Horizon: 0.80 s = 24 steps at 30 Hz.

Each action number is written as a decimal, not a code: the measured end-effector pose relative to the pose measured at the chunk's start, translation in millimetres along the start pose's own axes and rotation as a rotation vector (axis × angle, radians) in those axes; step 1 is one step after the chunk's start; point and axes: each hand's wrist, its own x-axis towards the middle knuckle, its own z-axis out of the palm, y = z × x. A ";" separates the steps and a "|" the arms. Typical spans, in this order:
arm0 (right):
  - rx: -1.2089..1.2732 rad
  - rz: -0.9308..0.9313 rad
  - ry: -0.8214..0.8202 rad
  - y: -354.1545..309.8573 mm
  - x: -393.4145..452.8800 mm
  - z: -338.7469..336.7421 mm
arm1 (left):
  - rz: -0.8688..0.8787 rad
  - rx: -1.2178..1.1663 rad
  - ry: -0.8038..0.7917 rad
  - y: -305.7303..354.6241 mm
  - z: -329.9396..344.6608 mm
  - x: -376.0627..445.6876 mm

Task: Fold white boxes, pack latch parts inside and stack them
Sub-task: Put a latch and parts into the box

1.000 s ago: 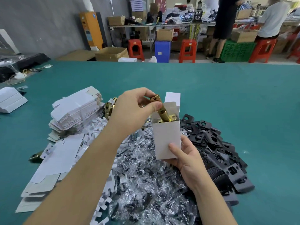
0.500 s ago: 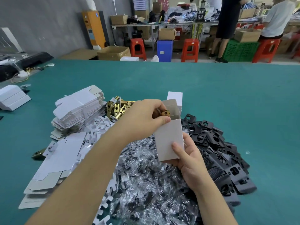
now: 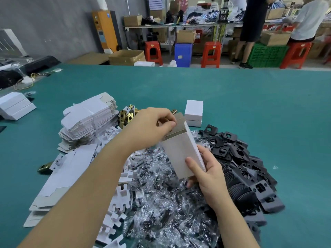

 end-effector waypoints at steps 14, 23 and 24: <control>-0.193 -0.079 0.079 6.9 -0.1 1.7 | -0.361 0.448 -0.163 -88.3 -30.2 -45.4; -0.327 -0.146 0.044 6.9 -2.4 5.3 | -0.367 0.459 -0.340 -104.4 -12.7 -60.5; -0.338 -0.152 0.042 6.1 -2.9 5.5 | -0.370 0.481 -0.332 -104.5 -10.8 -59.9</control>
